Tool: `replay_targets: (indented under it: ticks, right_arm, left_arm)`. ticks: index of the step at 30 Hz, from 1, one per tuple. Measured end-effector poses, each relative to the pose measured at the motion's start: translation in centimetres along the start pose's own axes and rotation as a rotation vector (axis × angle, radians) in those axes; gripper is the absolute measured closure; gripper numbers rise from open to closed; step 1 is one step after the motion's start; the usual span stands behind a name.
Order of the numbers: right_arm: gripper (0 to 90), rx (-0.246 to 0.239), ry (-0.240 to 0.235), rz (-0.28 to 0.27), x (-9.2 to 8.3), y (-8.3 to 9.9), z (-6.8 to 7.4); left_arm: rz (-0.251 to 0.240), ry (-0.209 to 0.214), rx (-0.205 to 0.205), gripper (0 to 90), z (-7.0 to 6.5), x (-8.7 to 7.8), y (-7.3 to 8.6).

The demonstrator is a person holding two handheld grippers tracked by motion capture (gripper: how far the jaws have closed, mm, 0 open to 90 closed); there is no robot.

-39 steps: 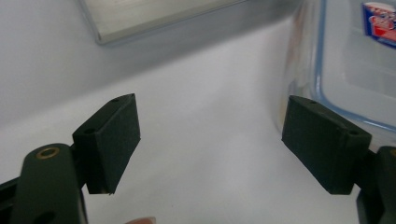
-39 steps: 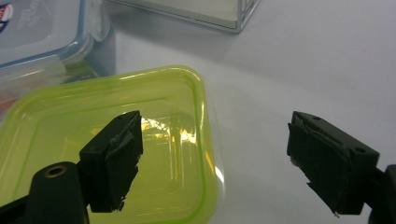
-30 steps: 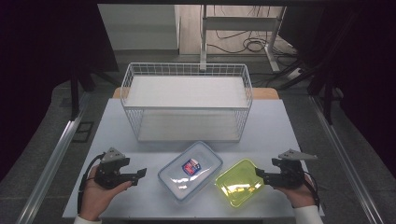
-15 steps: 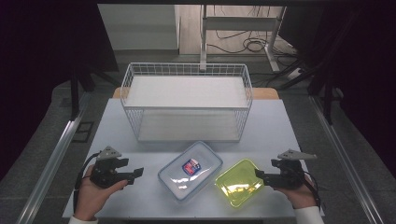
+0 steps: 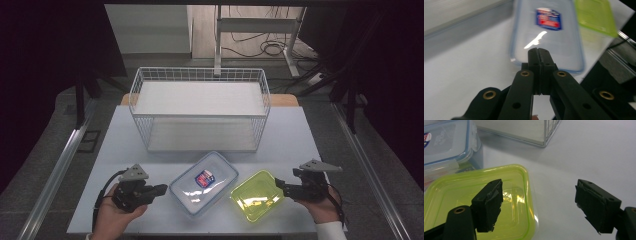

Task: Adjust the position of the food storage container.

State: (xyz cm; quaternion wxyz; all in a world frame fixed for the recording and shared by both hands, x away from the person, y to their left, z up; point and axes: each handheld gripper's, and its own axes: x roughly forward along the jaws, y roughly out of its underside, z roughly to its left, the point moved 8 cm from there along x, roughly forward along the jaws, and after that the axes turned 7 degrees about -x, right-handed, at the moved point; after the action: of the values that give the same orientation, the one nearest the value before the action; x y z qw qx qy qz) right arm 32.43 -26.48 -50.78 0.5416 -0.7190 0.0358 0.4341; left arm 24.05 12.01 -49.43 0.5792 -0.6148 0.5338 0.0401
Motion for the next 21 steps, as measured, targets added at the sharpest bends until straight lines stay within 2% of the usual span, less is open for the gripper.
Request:
replay_targets:
  ticks: [6,10,12,15,21]
  right_arm:
    - [22.5,0.001,0.013,0.002,-0.1,-0.1,0.1]
    - [22.7,-0.001,0.015,-0.005,-0.3,-0.3,0.1]
    - [23.1,0.002,0.024,-0.001,-0.3,-0.3,0.1]
    - [23.2,0.014,0.034,0.000,-0.1,-0.3,-0.1]
    - [23.3,0.013,0.040,0.000,-0.2,-0.3,0.0]
  left_arm:
    - [0.056,0.066,0.086,90.0,-3.8,1.7,0.7]
    - [0.097,0.106,0.125,90.0,-5.8,2.9,1.3]
    - [0.114,0.120,0.136,89.9,-6.6,3.5,1.5]
    - [0.167,0.136,0.171,90.0,-7.4,4.7,2.2]
    - [0.216,0.135,0.199,90.0,-8.5,6.9,3.2]
